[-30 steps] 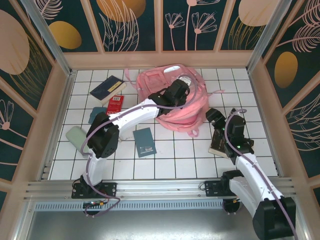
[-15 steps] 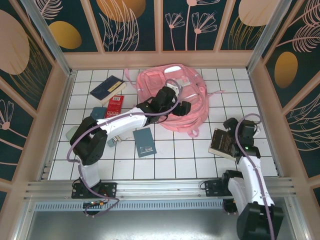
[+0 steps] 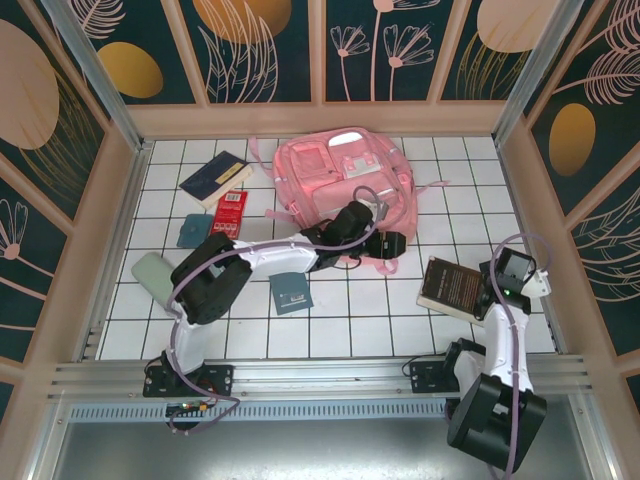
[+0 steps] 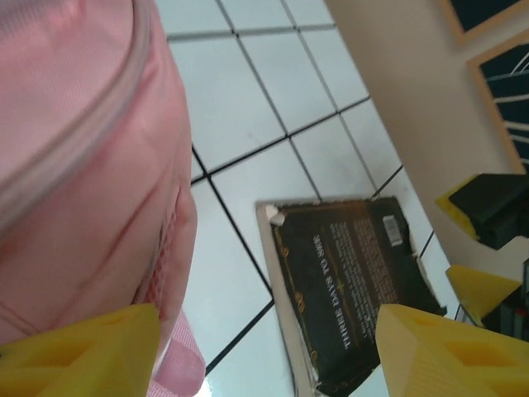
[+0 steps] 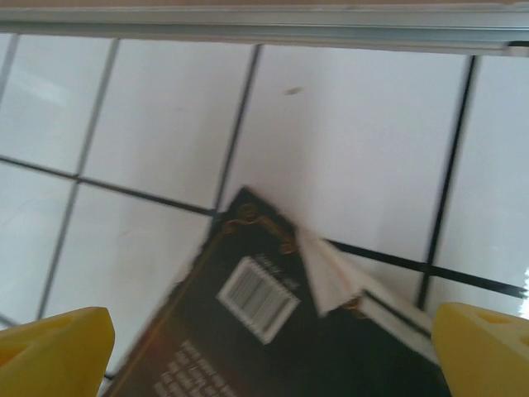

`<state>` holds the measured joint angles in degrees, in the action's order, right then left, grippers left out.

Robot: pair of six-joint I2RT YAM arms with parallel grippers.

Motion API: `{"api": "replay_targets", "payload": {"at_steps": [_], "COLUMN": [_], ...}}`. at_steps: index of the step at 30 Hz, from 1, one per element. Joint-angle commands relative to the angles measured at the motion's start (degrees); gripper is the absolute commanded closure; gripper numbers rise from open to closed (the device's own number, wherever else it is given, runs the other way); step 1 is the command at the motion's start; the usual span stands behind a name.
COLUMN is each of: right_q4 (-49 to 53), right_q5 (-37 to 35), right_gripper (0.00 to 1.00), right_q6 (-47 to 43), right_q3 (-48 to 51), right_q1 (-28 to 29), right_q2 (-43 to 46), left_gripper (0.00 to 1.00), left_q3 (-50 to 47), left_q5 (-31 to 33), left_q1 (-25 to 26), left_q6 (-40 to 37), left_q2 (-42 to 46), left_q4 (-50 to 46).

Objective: Pack books, pencil case, and school supplies into a backpack

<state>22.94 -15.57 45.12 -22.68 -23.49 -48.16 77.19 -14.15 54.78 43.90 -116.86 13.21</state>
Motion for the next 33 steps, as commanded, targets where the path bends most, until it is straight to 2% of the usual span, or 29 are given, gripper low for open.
{"api": "replay_targets", "payload": {"at_steps": [1,4,8,14,18,22,27,33], "right_q4": [2.8,0.3,-4.8,-9.9,-10.8,-11.2,-12.4,-12.6], "right_q5": [-7.1,-7.1,0.7,9.4,14.4,14.4,18.3,18.7], "right_gripper": [0.01,0.01,0.01,0.01,0.01,0.01,0.01,0.01], "right_q6": [2.6,2.3,-0.3,-3.3,-3.6,-3.5,-3.9,-4.3], "right_q3": [-2.0,-0.5,2.6,5.6,6.5,7.7,8.8,8.8], "right_q1": [-1.0,-2.5,-5.4,-5.5,-5.3,-4.6,-3.4,-1.6], "right_q2": [-1.3,-2.4,-5.5,-6.4,-5.6,-3.4,-1.3,-0.8], "left_gripper": [0.30,0.30,0.30,0.36,0.36,0.37,0.36,0.36], "left_q3": [1.2,2.4,4.5,8.9,13.1,13.6,14.5,18.2], "left_q5": [-2.6,-2.8,-3.3,-4.4,0.7,3.8,5.4,5.5], "left_q1": [1.6,2.4,3.0,3.9,5.6,7.2,9.9,10.2], "left_q6": [2.4,2.2,2.3,2.9,-0.5,-1.9,-3.7,-2.3], "left_q2": [-2.3,-3.9,-6.5,-11.3,-12.2,-11.0,-10.9,-15.2], "left_q4": [2.5,2.3,1.0,-1.1,-8.1,-10.2,-12.0,-14.9]}}
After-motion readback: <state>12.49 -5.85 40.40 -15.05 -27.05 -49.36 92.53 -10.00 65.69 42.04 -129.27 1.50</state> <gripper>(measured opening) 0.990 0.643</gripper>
